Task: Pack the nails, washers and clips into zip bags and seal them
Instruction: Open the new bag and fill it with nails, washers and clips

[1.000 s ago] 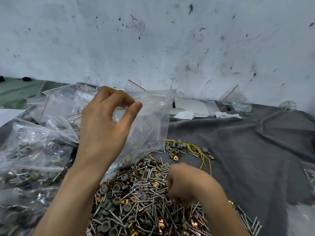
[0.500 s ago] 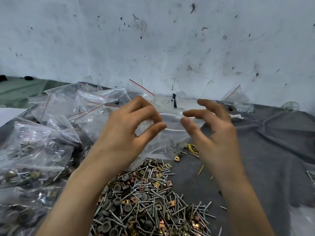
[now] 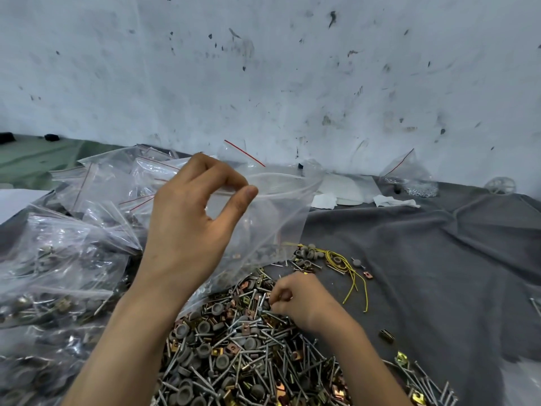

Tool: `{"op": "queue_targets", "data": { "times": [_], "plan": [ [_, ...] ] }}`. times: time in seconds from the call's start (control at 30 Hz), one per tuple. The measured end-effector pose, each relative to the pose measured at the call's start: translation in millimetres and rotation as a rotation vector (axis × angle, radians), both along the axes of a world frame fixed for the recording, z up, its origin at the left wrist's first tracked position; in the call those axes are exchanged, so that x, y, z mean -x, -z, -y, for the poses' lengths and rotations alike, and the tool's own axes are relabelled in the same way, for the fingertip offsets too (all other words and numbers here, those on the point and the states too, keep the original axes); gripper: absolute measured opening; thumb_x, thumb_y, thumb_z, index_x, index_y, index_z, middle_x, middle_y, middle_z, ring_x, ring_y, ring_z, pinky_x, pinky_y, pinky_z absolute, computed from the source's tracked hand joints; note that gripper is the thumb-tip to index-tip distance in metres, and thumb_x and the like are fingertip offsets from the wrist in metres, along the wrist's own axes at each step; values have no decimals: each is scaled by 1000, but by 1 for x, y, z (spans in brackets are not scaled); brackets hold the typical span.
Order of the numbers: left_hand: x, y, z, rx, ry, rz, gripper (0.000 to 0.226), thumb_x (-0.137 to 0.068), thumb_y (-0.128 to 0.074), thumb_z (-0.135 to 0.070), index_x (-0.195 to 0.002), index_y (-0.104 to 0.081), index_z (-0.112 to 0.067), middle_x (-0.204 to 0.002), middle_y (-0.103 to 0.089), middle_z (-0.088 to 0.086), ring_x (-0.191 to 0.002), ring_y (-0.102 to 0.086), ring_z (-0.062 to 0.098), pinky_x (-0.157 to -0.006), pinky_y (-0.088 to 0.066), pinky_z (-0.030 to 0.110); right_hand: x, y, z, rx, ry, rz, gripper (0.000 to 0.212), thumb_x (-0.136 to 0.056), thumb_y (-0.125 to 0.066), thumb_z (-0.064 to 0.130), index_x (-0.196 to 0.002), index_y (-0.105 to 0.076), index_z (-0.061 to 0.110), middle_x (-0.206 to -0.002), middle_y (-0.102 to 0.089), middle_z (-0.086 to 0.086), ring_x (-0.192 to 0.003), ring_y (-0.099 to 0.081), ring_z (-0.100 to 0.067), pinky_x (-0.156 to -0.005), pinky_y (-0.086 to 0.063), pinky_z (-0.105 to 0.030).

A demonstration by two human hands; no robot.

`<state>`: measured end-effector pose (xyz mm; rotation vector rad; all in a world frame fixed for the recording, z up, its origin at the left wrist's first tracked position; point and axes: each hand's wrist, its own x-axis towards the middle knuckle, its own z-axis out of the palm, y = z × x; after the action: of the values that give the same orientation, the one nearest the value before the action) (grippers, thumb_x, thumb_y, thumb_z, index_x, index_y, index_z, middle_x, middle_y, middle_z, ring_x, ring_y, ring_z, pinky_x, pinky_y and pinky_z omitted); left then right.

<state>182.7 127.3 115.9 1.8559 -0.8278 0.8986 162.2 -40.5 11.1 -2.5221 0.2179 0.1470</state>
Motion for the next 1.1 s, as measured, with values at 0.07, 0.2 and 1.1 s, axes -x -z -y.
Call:
{"op": "queue_targets", "data": {
  "times": [0.07,0.2,1.1],
  "plan": [
    [0,0,0,3,0,-9,7,-86,-63,-27,-80,-59,-25,-86,-57,-7,-82,-54,-1,-74,-36,7,-1,4,-1,46,1,-28,14,-87,-66,18,-100,-72,18,-104,-67,-5,-93,-60,-17,-79,-44,-20],
    [0,-1,-1,8,3,-23,7,-85,-64,-27,-80,-59,-26,-86,-56,-8,-83,-54,-3,-73,-37,7,-3,6,-3,92,3,-81,17,-85,-69,21,-102,-70,18,-112,-65,-6,-102,-61,-23,-87,-48,-27],
    [7,-3,2,-185,144,13,14,-86,-63,-27,-81,-67,-14,-86,-59,-2,-80,-55,5,-72,-38,10,50,-85,-6,-310,190,1116,3,-84,-69,24,-86,-70,23,-95,-67,13,-58,-57,-7,-54,-41,-11]
  ]
}}
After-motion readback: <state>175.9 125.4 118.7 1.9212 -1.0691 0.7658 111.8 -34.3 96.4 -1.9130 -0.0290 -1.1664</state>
